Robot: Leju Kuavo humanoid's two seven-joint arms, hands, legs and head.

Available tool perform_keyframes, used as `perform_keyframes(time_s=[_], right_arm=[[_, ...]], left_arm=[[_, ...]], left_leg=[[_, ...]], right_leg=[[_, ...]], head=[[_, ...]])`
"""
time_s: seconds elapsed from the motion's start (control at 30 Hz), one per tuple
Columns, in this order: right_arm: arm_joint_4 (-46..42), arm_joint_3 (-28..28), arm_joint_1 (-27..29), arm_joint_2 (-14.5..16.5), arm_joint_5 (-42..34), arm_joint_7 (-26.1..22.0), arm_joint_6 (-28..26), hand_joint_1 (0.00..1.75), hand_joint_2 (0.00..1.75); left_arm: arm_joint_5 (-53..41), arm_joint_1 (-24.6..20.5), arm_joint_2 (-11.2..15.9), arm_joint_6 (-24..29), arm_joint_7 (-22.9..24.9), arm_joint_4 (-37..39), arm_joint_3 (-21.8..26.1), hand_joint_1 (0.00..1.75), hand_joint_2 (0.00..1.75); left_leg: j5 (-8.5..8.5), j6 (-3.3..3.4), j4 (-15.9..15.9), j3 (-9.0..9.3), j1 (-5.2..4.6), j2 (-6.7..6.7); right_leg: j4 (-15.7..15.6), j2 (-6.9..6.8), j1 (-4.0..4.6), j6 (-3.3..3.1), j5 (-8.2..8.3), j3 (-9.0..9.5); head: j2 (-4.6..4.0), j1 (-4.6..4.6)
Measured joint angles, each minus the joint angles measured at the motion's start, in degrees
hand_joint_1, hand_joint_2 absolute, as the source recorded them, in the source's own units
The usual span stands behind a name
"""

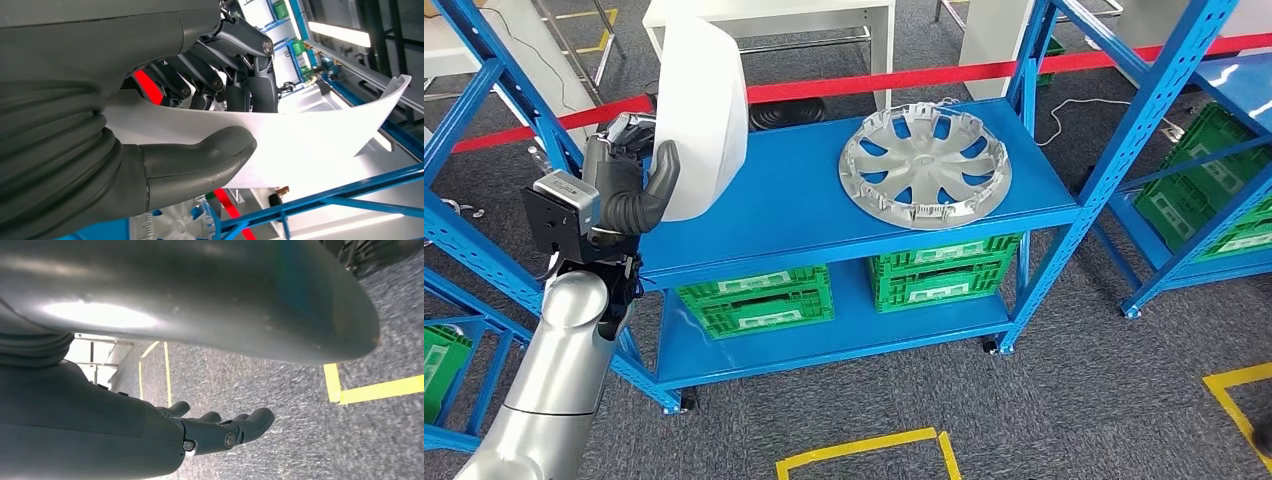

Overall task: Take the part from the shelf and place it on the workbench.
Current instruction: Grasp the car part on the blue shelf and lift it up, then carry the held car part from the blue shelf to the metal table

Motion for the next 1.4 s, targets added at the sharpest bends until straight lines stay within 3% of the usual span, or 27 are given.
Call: perform_keyframes(time_s=[0.03, 0.07, 0.13, 0.2, 0.3, 0.37, 0.43, 0.47, 0.5, 0.53, 0.6, 0.63, 0.7, 0.73, 0.8, 0.83, 0.87, 0.97, 1.0, 1.03, 1.07, 1.13, 1.2, 1.23, 1.3, 1.33, 1.4], right_arm=[[0.0, 0.0, 0.0, 0.0, 0.1, 0.0, 0.0, 0.00, 0.00], [0.0, 0.0, 0.0, 0.0, 0.2, 0.0, 0.0, 0.00, 0.00], [0.0, 0.0, 0.0, 0.1, 0.3, 0.0, 0.1, 0.00, 0.00], [0.0, 0.0, 0.0, 0.1, 0.4, 0.0, 0.1, 0.00, 0.00], [0.0, 0.0, 0.1, 0.2, 0.5, -0.1, 0.2, 0.00, 0.00], [0.0, 0.0, 0.2, 0.2, 0.6, 0.2, 0.2, 0.00, 0.00], [0.0, 0.0, 0.2, 0.1, 0.6, 0.8, 0.2, 0.00, 0.00], [0.0, 0.0, 0.2, 0.0, 0.6, 1.0, 0.2, 0.00, 0.00], [0.0, 0.0, 0.2, 0.0, 0.6, 1.0, 0.2, 0.00, 0.00], [0.0, 0.0, 0.2, -0.1, 0.6, 1.0, 0.2, 0.00, 0.00], [0.0, 0.0, 0.1, -0.1, 0.6, 1.0, 0.2, 0.00, 0.00], [0.0, 0.0, 0.1, -0.1, 0.6, 1.0, 0.2, 0.00, 0.00], [0.0, 0.0, 0.0, -0.1, 0.6, 1.0, 0.2, 0.00, 0.00], [0.0, 0.0, -0.1, -0.1, 0.6, 0.9, 0.2, 0.00, 0.00], [0.0, 0.0, -0.1, -0.1, 0.6, 0.9, 0.2, 0.00, 0.00], [0.0, 0.0, -0.1, 0.0, 0.6, 0.8, 0.2, 0.00, 0.00], [0.0, 0.0, -0.1, 0.0, 0.5, 0.8, 0.2, 0.00, 0.00], [0.0, 0.0, -0.1, 0.0, 0.5, 0.8, 0.2, 0.00, 0.00], [0.0, 0.0, -0.1, 0.0, 0.4, 0.8, 0.2, 0.00, 0.00], [0.0, -0.1, -0.1, 0.0, 0.3, 0.8, 0.1, 0.00, 0.00], [0.0, -0.2, -0.1, 0.0, 0.2, 0.8, 0.1, 0.00, 0.00], [0.0, -0.6, -0.1, 0.1, -0.4, 0.8, 0.0, 0.00, 0.00], [0.0, -1.1, -0.1, 0.4, -1.0, 0.9, -0.1, 0.00, 0.00], [0.0, -1.3, -0.1, 0.5, -1.2, 0.9, -0.2, 0.00, 0.00], [0.0, -1.6, 0.0, 0.8, -1.3, 0.9, -0.2, 0.00, 0.00], [0.0, -1.7, 0.1, 0.9, -1.2, 0.8, -0.2, 0.00, 0.00], [0.0, -1.8, 0.4, 1.1, -0.7, 0.7, -0.2, 0.00, 0.00]], left_arm=[[0.0, 0.1, 0.0, 0.0, 0.0, 0.0, 0.0, 1.75, 1.75], [0.0, 0.1, 0.1, -0.1, 0.0, 0.0, 0.0, 1.75, 1.75], [0.0, 0.0, 0.1, -0.1, 0.0, -0.3, 0.0, 1.75, 1.75], [0.0, -0.1, 0.1, -0.1, 0.0, -0.7, -0.1, 1.75, 1.75], [0.0, -0.1, 0.2, -0.1, 0.0, -0.9, -0.1, 1.75, 1.75], [0.0, 0.0, 0.2, -0.2, 0.0, -1.0, -0.1, 1.75, 1.75], [0.0, 0.2, 0.3, -0.3, 0.0, -1.1, -0.1, 1.75, 1.75], [0.0, 0.3, 0.3, -0.4, 0.0, -1.2, -0.1, 1.75, 1.75], [0.0, 0.5, 0.3, -0.4, 0.0, -1.1, -0.1, 1.75, 1.75], [0.0, 0.7, 0.4, -0.5, 0.0, -1.1, -0.1, 1.75, 1.75], [0.0, 0.9, 0.5, -0.5, 0.0, -1.2, -0.1, 1.75, 1.75], [0.0, 0.9, 0.5, -0.5, 0.0, -1.3, -0.1, 1.75, 1.75], [0.0, 0.9, 0.6, -0.5, 0.0, -1.4, -0.1, 1.75, 1.75], [0.0, 0.9, 0.6, -0.5, 0.0, -1.5, -0.2, 1.75, 1.75], [0.0, 1.0, 0.8, -0.5, -0.1, -1.5, -0.2, 1.75, 1.75], [0.0, 1.0, 0.9, -0.5, 0.0, -1.5, -0.2, 1.75, 1.75], [0.0, 1.0, 1.0, -0.5, 0.0, -1.5, -0.3, 1.75, 1.75], [0.0, 1.0, 1.2, -0.5, 0.0, -1.4, -0.3, 1.75, 1.75], [0.0, 1.1, 1.2, -0.5, 0.0, -1.4, -0.4, 1.75, 1.75], [0.0, 1.1, 1.2, -0.6, 0.0, -1.4, -0.4, 1.75, 1.75], [0.0, 1.1, 1.1, -0.8, 0.0, -1.4, -0.5, 1.75, 1.75], [0.0, 1.1, 0.9, -1.3, 0.0, -1.4, -0.7, 1.75, 1.75], [-0.2, 1.0, 0.5, -1.7, 0.0, -1.7, -1.0, 1.75, 1.75], [-0.4, 1.0, 0.3, -1.9, 0.0, -1.8, -1.1, 1.75, 1.75], [-0.5, 1.1, 0.0, -2.0, 0.0, -1.9, -1.4, 1.75, 1.75], [-0.6, 1.2, 0.0, -2.1, 0.0, -1.9, -1.5, 1.75, 1.75], [-0.8, 1.6, -0.1, -2.2, 0.0, -1.9, -1.6, 1.75, 1.75]], left_leg=[[0.55, 0.13, -0.2, 1.24, -0.01, 0.03], [1.72, 0.42, -2.7, 3.59, -0.05, 0.03], [2.65, 1.25, -10.8, 9.70, -0.35, 0.03], [2.38, 1.77, -16.0, 13.04, -0.82, 0.02], [3.78, 2.61, -17.5, 12.79, -1.04, 0.19], [5.50, 3.49, -18.4, 12.04, -0.74, 0.39], [6.88, 3.96, -18.5, 10.65, -0.68, 0.43], [7.41, 3.99, -18.3, 9.79, -0.71, 0.43], [7.91, 3.97, -18.0, 8.89, -0.72, 0.45], [8.36, 3.89, -17.7, 7.96, -0.71, 0.46], [9.13, 3.57, -16.8, 6.15, -0.64, 0.47], [9.44, 3.31, -16.2, 5.31, -0.68, 0.45], [10.00, 2.68, -15.4, 4.38, -0.81, 0.45], [10.36, 2.35, -15.3, 4.19, -0.87, 0.44], [10.85, 1.68, -15.4, 3.99, -0.79, 0.40], [10.08, 1.31, -15.0, 3.64, -0.72, 0.37], [8.19, 0.92, -13.7, 3.01, -0.62, 0.34], [0.17, -0.01, -4.0, 0.57, -0.22, 0.35], [-0.82, -0.16, -1.1, 0.36, -0.12, 0.36], [-0.50, -0.21, 0.3, 0.90, -0.06, 0.36], [0.79, -0.15, -0.3, 2.43, -0.02, 0.35], [3.00, 0.46, -6.9, 8.15, -0.09, 0.29], [2.24, 1.16, -14.6, 13.57, -0.45, 0.20], [1.63, 1.42, -16.8, 14.74, -0.69, 0.17], [2.39, 2.04, -17.9, 14.59, -0.85, 0.27], [3.08, 2.52, -18.3, 14.27, -0.76, 0.44], [4.69, 3.45, -18.8, 13.21, -0.47, 0.76]], right_leg=[[0.0, -0.04, 0.07, 0.05, 0.52, -0.68], [0.0, -0.05, 0.14, 0.12, 1.02, -1.27], [0.0, -0.07, 0.21, 0.46, 1.96, -2.04], [-0.5, -0.11, 0.06, 1.11, 2.88, -2.10], [-1.4, -0.03, -0.07, 2.26, 3.92, -2.16], [0.8, 0.06, 0.08, 2.64, 0.90, -3.23], [7.3, 0.07, 0.15, 2.75, -4.64, -5.05], [10.8, 0.07, 0.19, 2.86, -6.41, -5.75], [13.2, 0.07, 0.24, 2.95, -6.98, -5.86], [13.7, 0.06, 0.26, 2.99, -6.36, -5.08], [9.3, 0.03, 0.24, 2.96, -3.80, -0.73], [5.3, 0.02, 0.29, 2.84, -3.59, 2.12], [0.3, 0.09, 0.50, 2.22, -4.29, 5.42], [-0.6, 0.13, 0.63, 1.80, -4.71, 5.74], [-0.7, 0.07, 0.54, 0.93, -3.91, 4.99], [-0.8, -0.01, 0.45, 0.49, -3.31, 4.53], [-0.9, -0.11, 0.34, 0.13, -2.62, 3.94], [-0.9, -0.26, 0.29, -0.25, -0.66, 1.76], [-0.9, -0.29, 0.29, -0.23, -0.04, 0.94], [-0.9, -0.31, 0.30, -0.18, 0.58, 0.10], [-0.8, -0.32, 0.30, -0.09, 1.20, -0.69], [-0.8, -0.28, 0.30, 0.23, 2.38, -1.94], [-1.0, -0.29, 0.26, 0.82, 3.47, -2.49], [-1.3, -0.32, 0.15, 1.20, 4.05, -2.55], [-2.0, -0.29, -0.04, 2.00, 5.15, -2.63], [-1.9, -0.23, -0.06, 2.30, 4.75, -2.84], [1.2, -0.12, 0.01, 2.61, 0.61, -3.97]], head=[[0.00, 0.01], [0.00, 0.00], [0.00, 0.04], [0.00, 0.02], [0.00, -0.07], [0.00, 0.06], [0.00, 0.22], [0.00, 0.25], [0.00, 0.25], [0.00, 0.25], [0.00, 0.26], [0.00, 0.28], [0.00, 0.31], [0.00, 0.33], [0.00, 0.37], [0.00, 0.30], [0.00, 0.24], [0.00, 0.13], [0.00, 0.14], [0.00, 0.14], [0.00, 0.14], [0.00, 0.13], [0.00, 0.18], [0.00, 0.16], [0.00, 0.12], [0.00, 0.10], [0.00, 0.22]])
